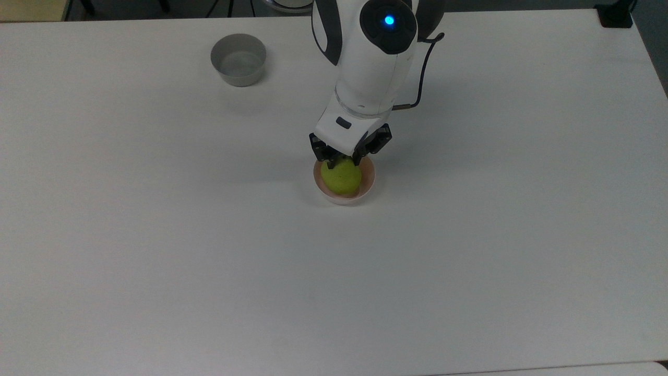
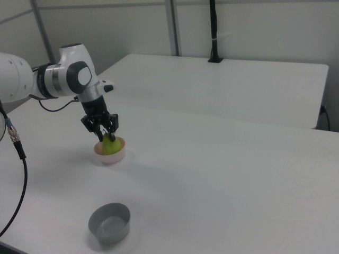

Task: Pick up a pear from the bowl
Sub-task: 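Close the gripper on the green pear inside the pink bowl, then lift the pear up out of the pink bowl, then carry the pear away from the pink bowl and lower it to the table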

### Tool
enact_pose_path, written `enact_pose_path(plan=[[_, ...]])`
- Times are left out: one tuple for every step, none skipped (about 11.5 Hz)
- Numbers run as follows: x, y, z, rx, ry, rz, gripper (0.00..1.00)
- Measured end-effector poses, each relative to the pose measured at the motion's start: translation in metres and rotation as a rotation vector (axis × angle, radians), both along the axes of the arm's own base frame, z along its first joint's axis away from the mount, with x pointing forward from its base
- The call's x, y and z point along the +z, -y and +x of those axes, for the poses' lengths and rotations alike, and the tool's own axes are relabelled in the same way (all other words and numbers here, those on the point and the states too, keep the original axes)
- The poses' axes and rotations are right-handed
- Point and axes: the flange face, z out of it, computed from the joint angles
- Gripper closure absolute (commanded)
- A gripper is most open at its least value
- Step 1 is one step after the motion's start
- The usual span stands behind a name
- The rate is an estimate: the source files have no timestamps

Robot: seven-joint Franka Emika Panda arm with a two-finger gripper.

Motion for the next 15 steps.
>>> enact_pose_path(plan=[[0.001, 0.0, 0.0, 0.0, 0.001, 0.0, 0.78], [0.004, 0.0, 0.0, 0.0, 0.006, 0.001, 0.78], [0.01, 0.0, -0.001, -0.001, 0.01, 0.0, 0.78], [0.019, 0.001, -0.002, -0.005, 0.006, -0.004, 0.78], [0.03, 0.002, -0.004, -0.012, 0.002, -0.003, 0.78], [0.045, 0.002, -0.005, -0.02, 0.003, 0.006, 0.78], [0.06, 0.002, -0.006, -0.028, 0.007, 0.014, 0.78], [0.078, 0.003, -0.008, -0.034, 0.011, 0.016, 0.78], [0.098, 0.004, -0.011, -0.041, 0.013, 0.015, 0.78], [0.116, 0.006, -0.016, -0.046, 0.016, 0.015, 0.78], [0.129, 0.006, -0.02, -0.05, 0.02, 0.02, 0.78], [0.135, 0.008, -0.022, -0.05, 0.021, 0.021, 0.78], [0.136, 0.012, -0.022, -0.048, 0.019, 0.019, 0.78], [0.135, 0.022, -0.02, -0.048, 0.016, 0.015, 0.78], [0.134, 0.04, -0.016, -0.047, 0.013, 0.009, 0.78]])
